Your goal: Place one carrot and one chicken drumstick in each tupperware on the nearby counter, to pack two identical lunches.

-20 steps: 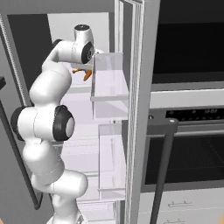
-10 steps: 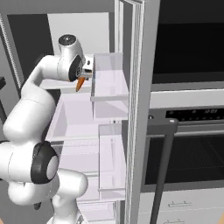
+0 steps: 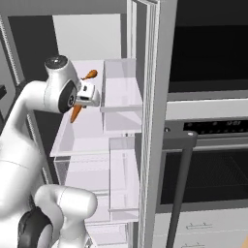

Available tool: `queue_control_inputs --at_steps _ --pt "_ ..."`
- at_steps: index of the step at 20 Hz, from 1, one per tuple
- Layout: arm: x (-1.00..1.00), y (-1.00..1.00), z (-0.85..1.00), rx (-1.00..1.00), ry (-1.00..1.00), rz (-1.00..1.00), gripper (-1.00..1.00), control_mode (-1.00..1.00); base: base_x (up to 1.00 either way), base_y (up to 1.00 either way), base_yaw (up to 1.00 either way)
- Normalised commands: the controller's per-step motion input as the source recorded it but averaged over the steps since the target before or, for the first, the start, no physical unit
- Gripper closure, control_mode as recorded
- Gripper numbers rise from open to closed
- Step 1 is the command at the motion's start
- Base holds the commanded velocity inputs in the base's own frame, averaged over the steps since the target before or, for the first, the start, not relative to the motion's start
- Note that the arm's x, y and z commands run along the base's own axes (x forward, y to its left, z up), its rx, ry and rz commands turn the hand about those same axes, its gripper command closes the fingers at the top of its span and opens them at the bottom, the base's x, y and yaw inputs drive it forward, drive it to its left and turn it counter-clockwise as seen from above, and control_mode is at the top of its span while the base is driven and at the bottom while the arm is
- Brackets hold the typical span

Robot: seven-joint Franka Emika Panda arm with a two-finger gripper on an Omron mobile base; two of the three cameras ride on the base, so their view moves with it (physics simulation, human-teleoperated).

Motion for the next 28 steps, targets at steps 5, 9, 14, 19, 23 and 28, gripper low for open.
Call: queue_control_inputs --at_steps 5,9,14,19,23,28 --pt "-1.0 0.02 -0.48 0.0 0.18 0.01 1.0 -1.0 0.0 0.0 0.0" --pt "-1.0 0.0 -0.31 0.0 0.24 0.0 1.0 -1.0 0.0 0.0 0.0" --pt "-0.97 0.0 0.0 0.0 0.37 0.0 1.0 -1.0 0.0 0.0 0.0" --pt "-0.84 0.0 -0.02 0.0 0.08 0.0 1.0 -1.0 0.0 0.0 0.0" --pt "-0.39 0.0 0.0 0.01 0.0 0.0 1.0 1.0 -0.48 0.0 0.0" --pt "0.0 0.0 0.0 0.0 0.0 0.0 1.0 1.0 -1.0 0.0 -0.01"
